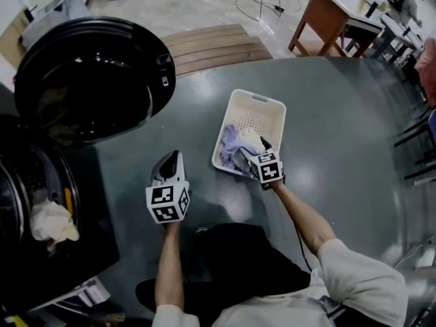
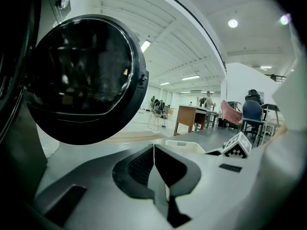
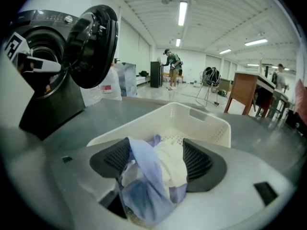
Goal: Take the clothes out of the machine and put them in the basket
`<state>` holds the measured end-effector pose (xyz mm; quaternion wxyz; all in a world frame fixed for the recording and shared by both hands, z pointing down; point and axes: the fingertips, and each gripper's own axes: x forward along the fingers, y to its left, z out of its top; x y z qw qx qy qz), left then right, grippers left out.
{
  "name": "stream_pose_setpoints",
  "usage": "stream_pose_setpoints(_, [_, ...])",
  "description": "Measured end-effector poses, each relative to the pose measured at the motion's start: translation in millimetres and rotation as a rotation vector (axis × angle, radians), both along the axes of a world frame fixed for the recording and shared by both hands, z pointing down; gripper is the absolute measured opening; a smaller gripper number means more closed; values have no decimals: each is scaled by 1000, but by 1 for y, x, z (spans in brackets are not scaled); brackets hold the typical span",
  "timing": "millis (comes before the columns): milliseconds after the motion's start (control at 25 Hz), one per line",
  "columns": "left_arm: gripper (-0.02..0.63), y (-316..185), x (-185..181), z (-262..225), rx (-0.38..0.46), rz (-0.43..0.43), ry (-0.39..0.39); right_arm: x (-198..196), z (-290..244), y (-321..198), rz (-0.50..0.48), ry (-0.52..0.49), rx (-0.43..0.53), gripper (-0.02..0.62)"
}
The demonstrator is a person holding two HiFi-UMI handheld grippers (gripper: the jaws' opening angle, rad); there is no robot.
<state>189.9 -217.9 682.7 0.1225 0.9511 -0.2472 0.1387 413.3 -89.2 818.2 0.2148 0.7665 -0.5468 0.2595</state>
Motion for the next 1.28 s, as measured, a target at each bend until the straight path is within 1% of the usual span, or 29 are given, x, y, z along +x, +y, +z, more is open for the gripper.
stream_pose_setpoints(80, [25, 0, 0, -4, 5, -3, 1, -2, -20, 1, -9, 11, 45, 346])
stream_pose_setpoints(160, [25, 1, 0, -8, 10, -2, 2, -5, -37, 5, -31, 26, 64, 345])
stream_pose_setpoints(200, [25, 2, 1, -10, 13, -1, 1, -6, -42, 8, -47, 41, 56, 345])
stream_pose_setpoints(320, [25, 3, 2, -16, 22, -2, 4, -13, -46, 21, -109, 77, -10, 345])
stream_pose_setpoints(400, [25, 4, 3, -19, 23, -3, 10, -17, -43, 30, -131, 64, -37, 345])
stream_pose_setpoints(640, [25, 11, 11, -27, 28, 11, 17, -25, -27, 68, -133, 20, -109, 346])
stream_pose_setpoints(760, [25, 16, 17, -32, 31, 17, 26, -19, -33, 76, -97, 27, -84, 345])
stream_pose_setpoints(920, [25, 21, 24, -41, 44, 28, 35, -11, -57, 77, -54, 33, -3, 341])
stream_pose_setpoints(960, [25, 22, 25, -43, 46, 29, 35, -7, -66, 76, -44, 40, 20, 325])
stream_pose_setpoints(1040, [25, 23, 24, -45, 48, 25, 34, -2, -81, 72, -28, 55, 62, 243])
stream_pose_setpoints(1120, [25, 23, 19, -46, 52, 16, 31, 0, -93, 66, -28, 72, 91, 181])
stream_pose_setpoints(1160, [25, 22, 16, -47, 54, 10, 30, 0, -100, 63, -32, 86, 104, 118])
stream_pose_setpoints(1200, [25, 20, 12, -48, 55, 1, 29, -2, -106, 58, -41, 101, 116, 74])
stream_pose_setpoints(1240, [25, 18, 7, -49, 57, -9, 29, -5, -111, 52, -57, 108, 127, 51])
stream_pose_setpoints(1280, [25, 15, 1, -50, 59, -21, 28, -11, -115, 45, -79, 107, 138, 43])
